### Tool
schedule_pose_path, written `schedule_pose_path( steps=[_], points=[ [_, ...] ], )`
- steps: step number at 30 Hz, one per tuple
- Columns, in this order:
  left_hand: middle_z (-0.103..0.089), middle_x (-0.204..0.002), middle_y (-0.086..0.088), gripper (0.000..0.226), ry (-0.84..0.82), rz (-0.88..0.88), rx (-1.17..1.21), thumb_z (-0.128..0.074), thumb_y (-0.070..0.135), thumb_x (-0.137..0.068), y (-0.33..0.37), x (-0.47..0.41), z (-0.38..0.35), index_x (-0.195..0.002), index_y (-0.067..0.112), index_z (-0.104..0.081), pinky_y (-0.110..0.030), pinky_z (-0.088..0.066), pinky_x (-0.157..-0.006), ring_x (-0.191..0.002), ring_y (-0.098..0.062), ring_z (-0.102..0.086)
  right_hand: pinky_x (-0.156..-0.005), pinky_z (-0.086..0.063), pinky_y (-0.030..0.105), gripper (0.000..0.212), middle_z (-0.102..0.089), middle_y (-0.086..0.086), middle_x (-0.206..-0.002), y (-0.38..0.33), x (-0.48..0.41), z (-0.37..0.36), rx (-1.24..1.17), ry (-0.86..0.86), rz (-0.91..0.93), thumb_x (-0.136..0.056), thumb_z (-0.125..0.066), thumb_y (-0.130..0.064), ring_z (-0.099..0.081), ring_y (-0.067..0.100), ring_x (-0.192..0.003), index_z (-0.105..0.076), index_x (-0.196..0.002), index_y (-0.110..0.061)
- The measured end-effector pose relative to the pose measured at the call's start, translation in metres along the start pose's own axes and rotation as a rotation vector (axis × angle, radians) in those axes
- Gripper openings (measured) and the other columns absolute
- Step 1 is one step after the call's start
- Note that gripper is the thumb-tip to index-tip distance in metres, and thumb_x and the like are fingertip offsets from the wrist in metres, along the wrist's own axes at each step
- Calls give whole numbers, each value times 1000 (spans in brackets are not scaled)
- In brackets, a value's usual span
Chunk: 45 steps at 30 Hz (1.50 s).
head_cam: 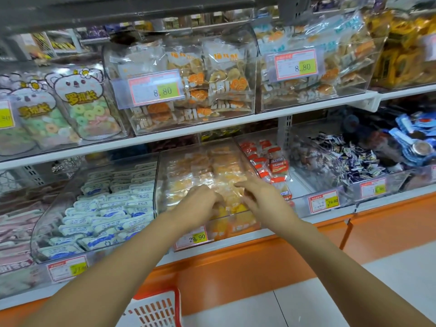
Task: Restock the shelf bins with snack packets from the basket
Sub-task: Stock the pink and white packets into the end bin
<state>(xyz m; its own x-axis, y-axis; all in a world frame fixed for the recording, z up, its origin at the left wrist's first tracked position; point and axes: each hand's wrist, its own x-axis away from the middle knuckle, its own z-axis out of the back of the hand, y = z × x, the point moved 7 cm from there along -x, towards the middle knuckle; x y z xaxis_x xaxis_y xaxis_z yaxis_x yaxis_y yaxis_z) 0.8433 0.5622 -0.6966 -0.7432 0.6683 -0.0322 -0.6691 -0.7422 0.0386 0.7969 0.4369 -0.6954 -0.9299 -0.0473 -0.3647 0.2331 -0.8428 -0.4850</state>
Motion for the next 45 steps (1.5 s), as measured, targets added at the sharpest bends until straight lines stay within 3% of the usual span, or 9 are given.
schedule_pose_path(
  steps=[5,11,14,19,22,32,38,42,45],
  points=[
    [-50,-130,8,36,386,9,239,-54,27,-95,19,5,27,-130,24,-52,-23,-34,-99,-120,-10,-46,-90,-39,25,34,-56,6,-127,85,-3,63,-410,411,-485,-100,-45,-21,-52,17,-107,-52,-131,-11],
    [-27,-154,-10,63,137,147,322,-36,41,-100,43,-85,5,-150,7,-18,-33,-28,-111,-138,-26,-32,-111,-27,55,66,-39,11,-145,179,-33,-3,-951,22,-1115,-93,-46,-55,-38,36,-131,-38,-142,-12],
    [-37,-148,-19,66,52,215,353,-31,38,-101,47,-103,-13,-151,2,-7,-36,-40,-99,-126,-34,-46,-102,-41,50,65,-54,15,-130,187,-50,-30,-950,-77,-1117,-90,-41,-64,-53,31,-116,-52,-124,-10],
    [-54,-132,-18,63,117,226,350,-31,32,-102,40,-106,-16,-152,6,-3,-36,-46,-88,-114,-33,-54,-34,-45,22,41,-66,7,-78,144,-75,-41,-1005,-173,-914,-101,-38,-42,-68,18,-60,-57,-113,-8],
    [-57,-129,-15,63,158,221,366,-30,35,-102,42,-101,-15,-152,9,-2,-33,-47,-83,-108,-29,-57,-37,-48,24,43,-68,5,-72,145,-78,-46,-1009,-251,-894,-99,-39,-49,-65,16,-49,-60,-105,-12],
    [-55,-133,-14,63,167,232,369,-29,33,-102,42,-98,-15,-152,9,-1,-35,-48,-82,-106,-29,-58,-99,-46,41,71,-61,8,-126,166,-72,15,-695,-269,-695,-81,-61,-60,-59,23,-112,-51,-131,-11],
    [-65,-94,-10,61,162,247,376,-31,30,-101,41,-98,-17,-152,8,-4,-33,-42,-66,-83,-27,-58,-98,-50,36,60,-63,5,-91,163,-32,3,-384,-654,-595,-72,-80,-3,-62,22,-94,-49,-124,-4],
    [-66,-95,-12,61,142,246,415,-31,29,-102,42,-97,-15,-152,8,-4,-34,-44,-70,-90,-29,-60,-76,-43,32,33,-52,-9,-56,155,-35,-5,-291,-664,-505,-76,-74,-2,-49,18,-68,-48,-61,-15],
    [-67,-106,-15,61,135,240,417,-31,29,-102,43,-96,-14,-152,7,-5,-35,-46,-77,-98,-31,-60,-66,-41,27,14,-50,-9,-62,146,-35,-9,-228,-680,-485,-77,-74,-6,-45,11,-58,-61,-79,-9]
  ],
)
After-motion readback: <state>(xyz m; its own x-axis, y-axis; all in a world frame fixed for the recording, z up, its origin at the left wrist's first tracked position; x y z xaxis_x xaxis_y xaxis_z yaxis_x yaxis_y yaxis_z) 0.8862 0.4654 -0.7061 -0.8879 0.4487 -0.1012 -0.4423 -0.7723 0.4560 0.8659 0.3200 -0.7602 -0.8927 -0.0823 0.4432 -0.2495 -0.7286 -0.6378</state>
